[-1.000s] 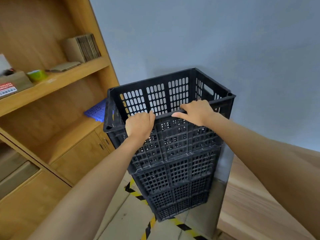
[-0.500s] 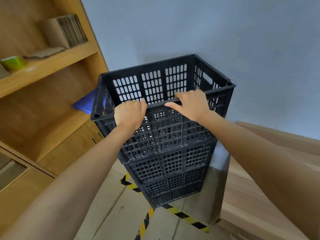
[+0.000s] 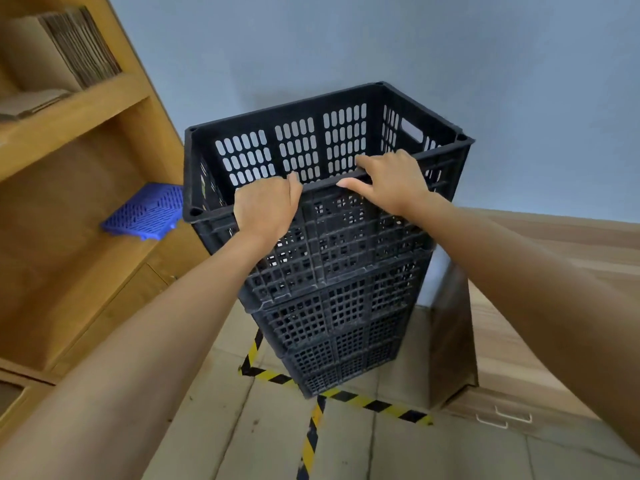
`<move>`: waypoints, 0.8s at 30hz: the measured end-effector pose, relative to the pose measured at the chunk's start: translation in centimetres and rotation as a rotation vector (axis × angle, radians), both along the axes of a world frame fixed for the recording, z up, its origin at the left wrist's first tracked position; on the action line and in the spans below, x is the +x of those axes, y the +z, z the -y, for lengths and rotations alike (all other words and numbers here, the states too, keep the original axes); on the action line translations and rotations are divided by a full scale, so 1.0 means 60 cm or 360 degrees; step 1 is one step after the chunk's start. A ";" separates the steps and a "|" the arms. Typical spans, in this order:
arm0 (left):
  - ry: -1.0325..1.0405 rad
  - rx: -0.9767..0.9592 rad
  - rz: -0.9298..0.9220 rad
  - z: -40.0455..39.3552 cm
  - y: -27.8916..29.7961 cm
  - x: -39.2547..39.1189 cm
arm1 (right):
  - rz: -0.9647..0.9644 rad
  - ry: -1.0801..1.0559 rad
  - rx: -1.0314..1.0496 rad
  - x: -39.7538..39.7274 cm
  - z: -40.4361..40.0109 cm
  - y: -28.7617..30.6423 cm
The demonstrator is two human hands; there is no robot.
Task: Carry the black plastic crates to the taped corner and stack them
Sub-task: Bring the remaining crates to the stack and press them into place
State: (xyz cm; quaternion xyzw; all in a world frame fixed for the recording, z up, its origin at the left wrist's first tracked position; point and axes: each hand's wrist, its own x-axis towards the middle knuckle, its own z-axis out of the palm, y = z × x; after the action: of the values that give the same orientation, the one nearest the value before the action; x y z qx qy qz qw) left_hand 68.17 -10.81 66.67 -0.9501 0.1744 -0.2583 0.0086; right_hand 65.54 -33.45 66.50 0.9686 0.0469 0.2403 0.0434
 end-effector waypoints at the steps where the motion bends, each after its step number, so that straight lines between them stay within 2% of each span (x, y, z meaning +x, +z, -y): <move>1: -0.0014 -0.0004 -0.0002 -0.002 0.001 0.002 | 0.0002 -0.0008 0.0000 0.001 -0.003 0.000; 11: -0.0089 0.0013 0.0049 -0.050 -0.001 0.066 | 0.0006 -0.0130 -0.0070 0.032 -0.054 0.000; 15: -0.0117 0.0003 0.0063 -0.083 -0.002 0.108 | -0.0183 -0.0031 -0.0253 0.060 -0.080 0.027; 18: -0.0131 -0.0029 0.0052 -0.096 0.000 0.130 | -0.0510 0.0209 -0.0316 0.090 -0.078 0.064; 20: -0.0170 -0.0054 0.0061 -0.096 0.002 0.141 | -0.0687 0.0266 -0.0208 0.102 -0.069 0.070; 22: -0.0188 -0.0047 0.0090 -0.096 0.004 0.153 | -0.0677 0.0253 -0.0008 0.112 -0.065 0.062; 24: -0.0176 -0.0032 0.0112 -0.097 0.002 0.168 | -0.0624 0.0250 0.0041 0.127 -0.066 0.055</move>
State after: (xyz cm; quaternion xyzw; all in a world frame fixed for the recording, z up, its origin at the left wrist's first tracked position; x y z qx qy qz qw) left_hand 78.22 -5.01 66.79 -0.9294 0.2237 -0.2932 -0.0090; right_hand 73.14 -29.51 69.78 0.9906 0.1269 0.0505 0.0021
